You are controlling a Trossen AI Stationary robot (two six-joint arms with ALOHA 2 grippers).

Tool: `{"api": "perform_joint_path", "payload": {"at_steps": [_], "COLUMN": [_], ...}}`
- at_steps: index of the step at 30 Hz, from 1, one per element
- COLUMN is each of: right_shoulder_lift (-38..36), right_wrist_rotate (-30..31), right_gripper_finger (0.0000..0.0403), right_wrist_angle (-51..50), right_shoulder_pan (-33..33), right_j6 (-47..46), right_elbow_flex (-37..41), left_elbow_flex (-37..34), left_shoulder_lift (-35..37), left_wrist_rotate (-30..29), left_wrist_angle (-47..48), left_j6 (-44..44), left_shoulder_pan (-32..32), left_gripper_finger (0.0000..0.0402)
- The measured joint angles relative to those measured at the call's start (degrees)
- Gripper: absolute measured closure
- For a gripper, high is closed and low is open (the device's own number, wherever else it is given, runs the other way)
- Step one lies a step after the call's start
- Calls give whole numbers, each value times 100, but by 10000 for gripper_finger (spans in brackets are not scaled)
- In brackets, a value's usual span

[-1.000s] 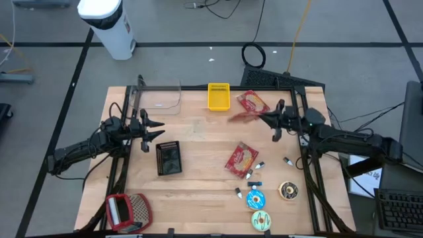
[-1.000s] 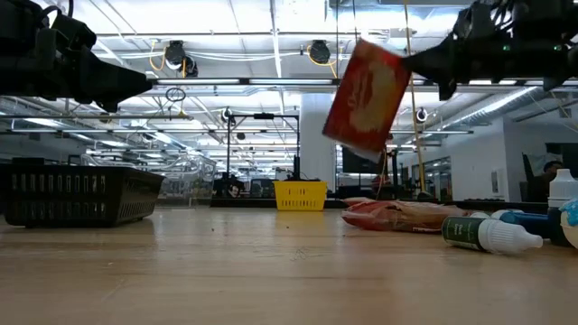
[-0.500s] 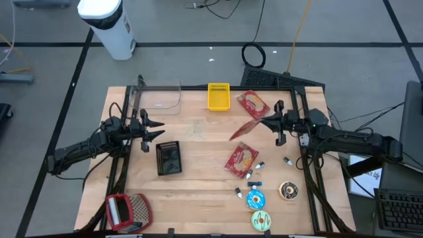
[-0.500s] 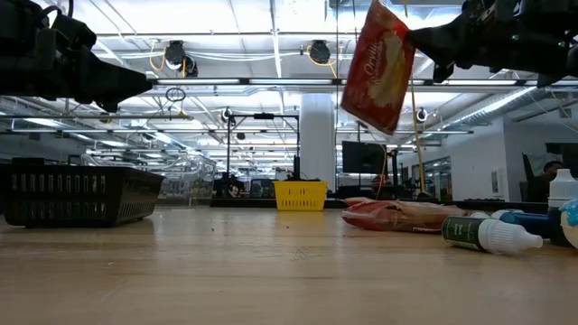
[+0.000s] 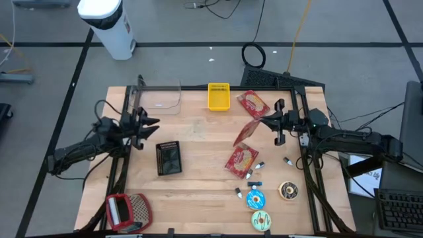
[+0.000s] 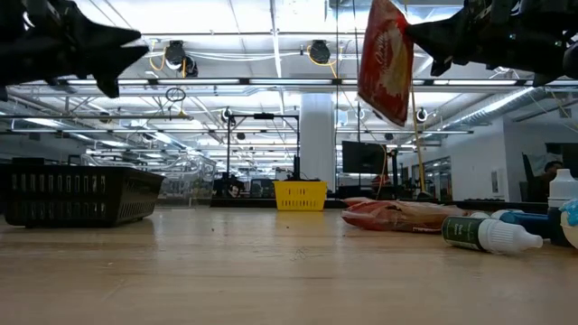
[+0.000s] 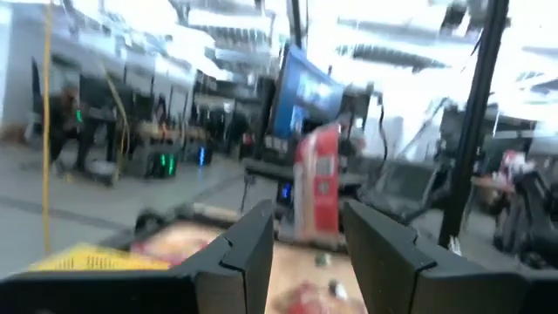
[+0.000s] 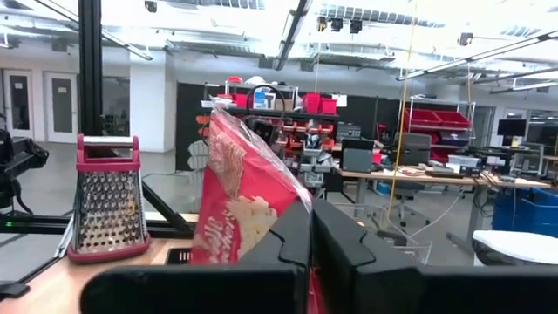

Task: Pick & Place Food Item
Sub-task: Put the middle popcorn pack into the transparent bin

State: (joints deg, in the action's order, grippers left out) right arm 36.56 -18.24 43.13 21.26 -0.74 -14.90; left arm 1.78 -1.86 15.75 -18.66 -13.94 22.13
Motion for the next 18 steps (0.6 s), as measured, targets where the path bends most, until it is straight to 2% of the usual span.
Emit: {"api": "perform_joint_path", "payload": {"at_steps": [6,10,14,18], "right_shoulder_lift": [0,18,148,394], "right_wrist_rotate": [9,24,183,665], "right_gripper_finger": [403,403,403,403], "right_wrist_angle": [-2,0,46,55], "right_shoulder_pan": [0,0,0,0], "right_j6": [120,145,149,169], "right_elbow_flex": [0,0,-2,-2], "left_elbow_flex": [0,0,0,2], "left_shoulder_lift": [-1,-186,-841,-1859], "left_wrist_rotate": [-396,-1005,-1277,-1281], "left_wrist_angle": [-282,-458,-902,-1872], "left_j6": [-394,-1030,-1437,-1302], "left_shoulder_pan": [-4,-4,-30,-256], "left_gripper_finger": [259,258,238,181]}}
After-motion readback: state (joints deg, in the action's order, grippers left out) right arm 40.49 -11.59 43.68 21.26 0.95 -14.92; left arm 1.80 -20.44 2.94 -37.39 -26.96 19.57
